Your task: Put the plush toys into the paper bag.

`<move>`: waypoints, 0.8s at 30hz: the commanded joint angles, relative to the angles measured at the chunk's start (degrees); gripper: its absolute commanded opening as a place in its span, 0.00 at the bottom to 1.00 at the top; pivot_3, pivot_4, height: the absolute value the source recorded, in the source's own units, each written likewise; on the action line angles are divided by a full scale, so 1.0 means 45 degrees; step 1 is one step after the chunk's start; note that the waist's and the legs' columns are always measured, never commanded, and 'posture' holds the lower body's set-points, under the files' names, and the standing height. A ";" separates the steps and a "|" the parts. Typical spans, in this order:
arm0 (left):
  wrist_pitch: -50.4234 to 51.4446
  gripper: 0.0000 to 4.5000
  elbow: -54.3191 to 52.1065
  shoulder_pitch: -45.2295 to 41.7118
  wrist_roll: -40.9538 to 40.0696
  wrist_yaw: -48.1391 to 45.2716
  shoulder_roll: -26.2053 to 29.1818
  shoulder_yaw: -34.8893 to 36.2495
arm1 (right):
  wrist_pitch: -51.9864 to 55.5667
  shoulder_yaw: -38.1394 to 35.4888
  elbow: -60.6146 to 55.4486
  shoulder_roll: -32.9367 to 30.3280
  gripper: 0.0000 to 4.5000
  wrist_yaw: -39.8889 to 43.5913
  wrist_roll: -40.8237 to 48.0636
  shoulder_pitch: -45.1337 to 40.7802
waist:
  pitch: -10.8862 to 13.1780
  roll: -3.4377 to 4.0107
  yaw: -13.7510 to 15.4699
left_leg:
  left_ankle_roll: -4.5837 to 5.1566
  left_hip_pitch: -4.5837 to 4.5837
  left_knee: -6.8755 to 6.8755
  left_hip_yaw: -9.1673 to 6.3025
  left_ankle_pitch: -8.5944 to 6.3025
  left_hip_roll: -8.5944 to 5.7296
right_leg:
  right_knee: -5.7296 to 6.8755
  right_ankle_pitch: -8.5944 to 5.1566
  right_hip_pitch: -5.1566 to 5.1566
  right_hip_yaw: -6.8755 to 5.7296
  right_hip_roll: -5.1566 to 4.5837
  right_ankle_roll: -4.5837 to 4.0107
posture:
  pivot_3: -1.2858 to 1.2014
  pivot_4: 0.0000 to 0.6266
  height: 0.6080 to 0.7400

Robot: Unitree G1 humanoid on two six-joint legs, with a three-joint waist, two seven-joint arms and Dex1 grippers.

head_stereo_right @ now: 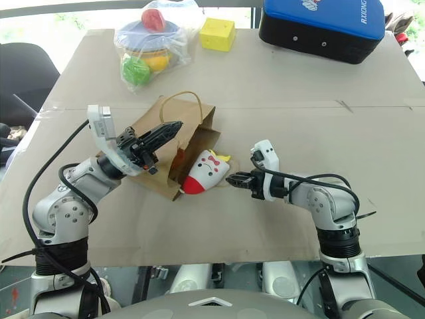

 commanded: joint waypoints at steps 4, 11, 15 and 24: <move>0.0285 0.00 -0.0420 -0.0160 -0.1098 0.0391 0.0004 0.0741 | 0.0130 -0.1569 -0.0865 0.0357 0.02 0.0510 0.2670 -0.0544 | 0.0002 0.0001 0.0009 | 0.0000 -0.0005 0.0000 0.0001 0.0000 -0.0002 | -0.0004 0.0000 0.0000 0.0001 -0.0004 0.0000 | 0.52 0.24 0.92; 0.1259 0.00 0.0607 -0.1422 -0.2966 0.1171 -0.0046 0.1475 | 0.0938 -0.4286 -0.1717 0.0809 0.02 -0.2471 0.7855 -0.2774 | 0.0003 0.0003 -0.0004 | 0.0000 -0.0006 0.0001 -0.0028 0.0000 -0.0002 | 0.0004 0.0002 0.0002 -0.0024 -0.0006 0.0000 | 0.52 0.24 0.92; 0.1166 0.00 0.1046 -0.1870 -0.2631 0.0900 -0.0109 0.1117 | 0.0450 -0.4294 -0.1963 0.0145 0.02 -0.4192 1.0002 -0.3697 | 0.0008 0.0009 -0.0017 | 0.0000 -0.0014 0.0002 -0.0017 0.0001 -0.0006 | -0.0005 0.0002 -0.0002 -0.0019 -0.0007 0.0000 | 0.52 0.24 0.92; 0.0690 0.00 0.1394 -0.2222 -0.2065 0.0828 -0.1238 0.0309 | -0.0893 -0.3462 -0.1729 -0.1886 0.02 -0.6176 1.1381 -0.4417 | 0.0007 0.0008 -0.0008 | 0.0000 -0.0017 0.0003 -0.0004 0.0001 -0.0005 | -0.0011 0.0002 -0.0001 -0.0016 -0.0005 0.0000 | 0.52 0.24 0.92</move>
